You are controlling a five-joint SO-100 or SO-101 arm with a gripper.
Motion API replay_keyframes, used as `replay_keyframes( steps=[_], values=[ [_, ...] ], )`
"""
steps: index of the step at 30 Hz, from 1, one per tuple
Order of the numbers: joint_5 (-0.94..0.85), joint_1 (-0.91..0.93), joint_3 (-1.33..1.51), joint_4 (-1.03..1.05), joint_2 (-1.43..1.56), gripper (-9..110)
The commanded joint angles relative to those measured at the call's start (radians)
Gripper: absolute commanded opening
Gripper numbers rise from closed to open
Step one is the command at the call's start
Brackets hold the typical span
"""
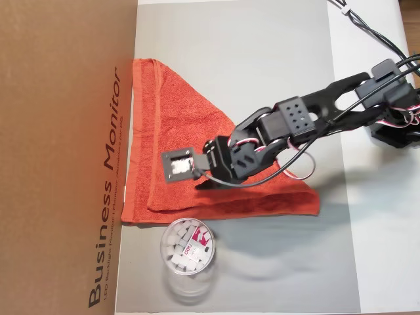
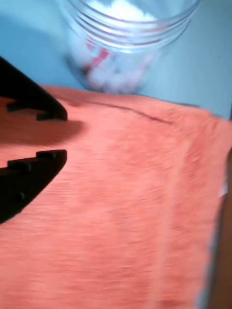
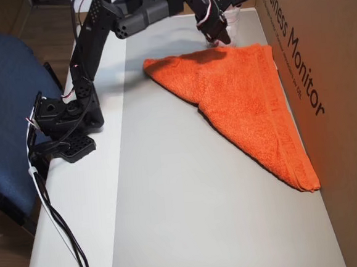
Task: Fold the blanket.
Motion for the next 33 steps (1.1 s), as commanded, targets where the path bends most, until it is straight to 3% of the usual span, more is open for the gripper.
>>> replay_keyframes(
  steps=[1,7,12,24,33],
  values=[
    [0.178,0.003,0.032,0.167,0.172,5],
    [0.446,-0.011,0.15,0.4,0.33,6],
    [0.541,-0.014,0.256,0.505,0.457,6],
    [0.557,-0.017,0.707,0.535,0.862,9],
    [0.54,-0.144,1.092,0.439,1.126,10]
  ],
)
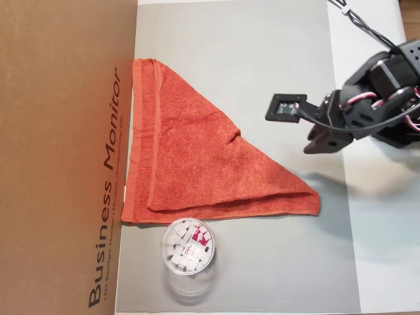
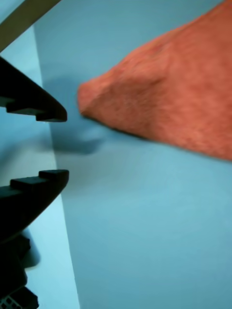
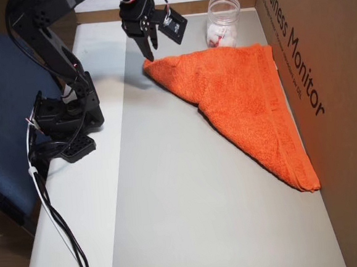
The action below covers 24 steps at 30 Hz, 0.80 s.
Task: Fold the blanket.
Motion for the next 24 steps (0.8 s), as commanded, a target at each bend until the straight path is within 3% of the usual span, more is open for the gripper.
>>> replay_keyframes(
  steps=[1,7,13,24],
  values=[
    [-0.021,-0.049,0.092,-0.005,0.104,10],
    [-0.333,-0.04,0.199,0.014,0.219,9],
    [-0.928,-0.021,0.265,-0.02,0.267,9],
    [-1.779,-0.021,0.425,-0.388,0.261,10]
  ],
)
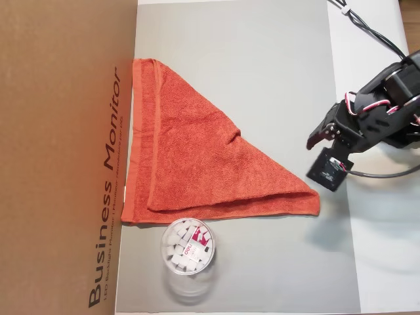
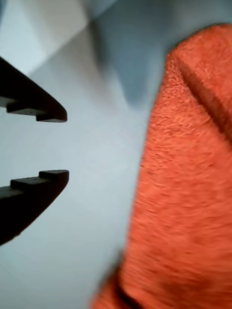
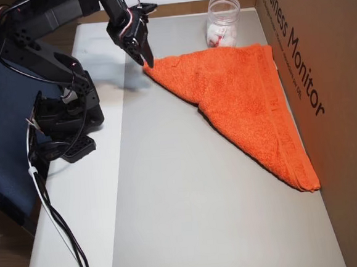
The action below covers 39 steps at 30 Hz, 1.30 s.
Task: Fold the blanket.
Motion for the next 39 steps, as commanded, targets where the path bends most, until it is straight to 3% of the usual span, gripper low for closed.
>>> replay_keyframes(
  steps=[1,6,18,39],
  values=[
    [-0.273,0.002,0.029,-0.107,0.017,10],
    [-0.393,-0.014,0.048,-0.115,0.012,10],
    [-0.387,-0.121,0.114,-0.032,0.028,10],
    [-0.399,-0.204,0.225,-0.385,-0.071,10]
  ],
)
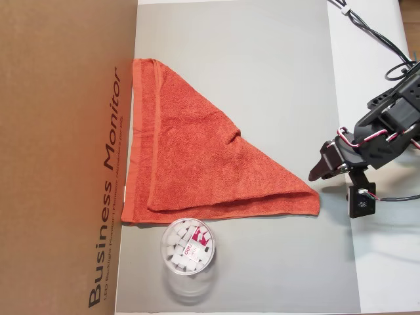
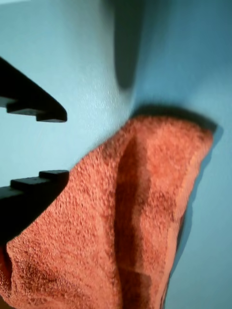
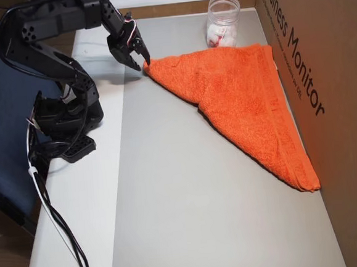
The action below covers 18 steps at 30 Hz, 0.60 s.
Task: Fold the blanket.
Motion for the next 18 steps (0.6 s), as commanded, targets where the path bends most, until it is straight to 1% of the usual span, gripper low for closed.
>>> replay_keyframes(
  steps=[1,13,18],
  values=[
    [-0.009,-0.008,-0.017,-0.055,-0.037,10],
    [0.008,-0.072,-0.018,-0.087,-0.141,10],
    [0.008,-0.072,-0.015,-0.209,-0.181,16]
  ],
)
